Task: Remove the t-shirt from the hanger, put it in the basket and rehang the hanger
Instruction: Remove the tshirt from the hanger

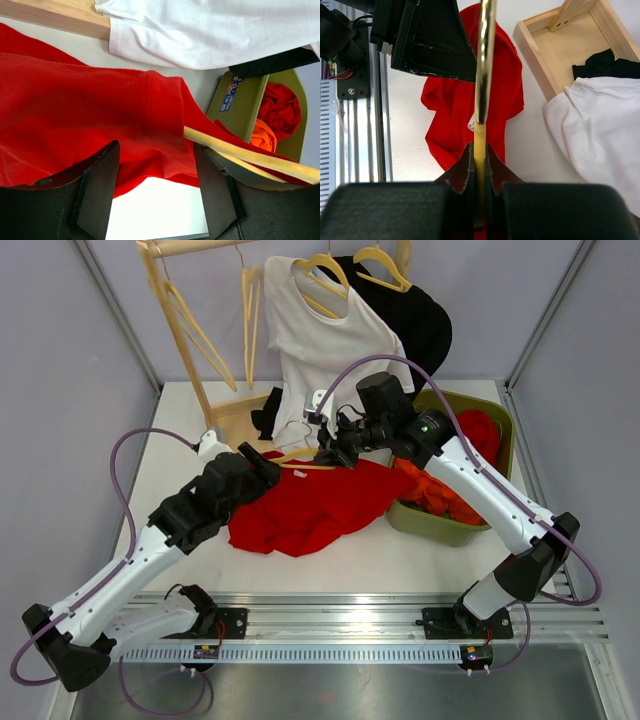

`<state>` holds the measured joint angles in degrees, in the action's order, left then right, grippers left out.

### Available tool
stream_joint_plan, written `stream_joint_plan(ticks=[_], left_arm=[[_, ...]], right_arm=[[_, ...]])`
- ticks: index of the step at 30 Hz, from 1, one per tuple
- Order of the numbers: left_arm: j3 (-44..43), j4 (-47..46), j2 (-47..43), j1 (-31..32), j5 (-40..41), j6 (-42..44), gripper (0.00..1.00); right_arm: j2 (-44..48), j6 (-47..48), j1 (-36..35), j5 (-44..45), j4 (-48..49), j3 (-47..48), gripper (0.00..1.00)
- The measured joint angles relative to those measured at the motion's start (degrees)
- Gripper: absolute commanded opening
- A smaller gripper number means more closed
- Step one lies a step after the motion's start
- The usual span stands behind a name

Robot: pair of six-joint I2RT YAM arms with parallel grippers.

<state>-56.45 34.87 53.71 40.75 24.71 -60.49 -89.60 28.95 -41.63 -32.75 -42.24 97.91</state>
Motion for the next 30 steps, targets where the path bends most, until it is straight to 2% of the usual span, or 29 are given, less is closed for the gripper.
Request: stream_joint_plan(ticks=[3,4,6,7,11,17,24,30], left_arm=[[1.3,-1.7,0.0,-0.2,0.1,-0.3,0.54],[1.9,-2.3,0.0,-0.4,0.2,-0.3,0.45],[2.8,-2.7,0.1,-0.5,0.4,-0.6,0.40],[2.9,-2.9,0.2,-0.6,0.6,-0.6,0.33],[3.0,-3.9,0.4,-0.7,1.1,-0.1,0.15],[3.0,-3.8,-0.3,-0.7,3.3,2.9,0.00],[4.5,-2.9,-7.7,-1.9,8.6,9.6,0.00],[7.1,-1.9,-11.8,-8.5,8.2,13.7,0.00]], right_arm=[[0.0,-0.6,0.0,-0.3,0.0,0.0,0.00],[0.0,-0.8,0.0,-0.4,0.0,0.0,0.00],[0.0,-1.2,0.0,-1.1,0.0,0.0,0.00],[0.0,-1.3,0.0,-1.2,0.0,0.0,0.00],[0.0,-1.4,0.0,-1.4,0.2,0.0,0.00],[0.0,-0.7,0.0,-0.6,0.4,0.0,0.00],[0.0,7.3,-0.2,3.9,-3.3,0.0,0.00],[0.7,11.9,1.0,0.9,-3.5,-2.8,0.00]])
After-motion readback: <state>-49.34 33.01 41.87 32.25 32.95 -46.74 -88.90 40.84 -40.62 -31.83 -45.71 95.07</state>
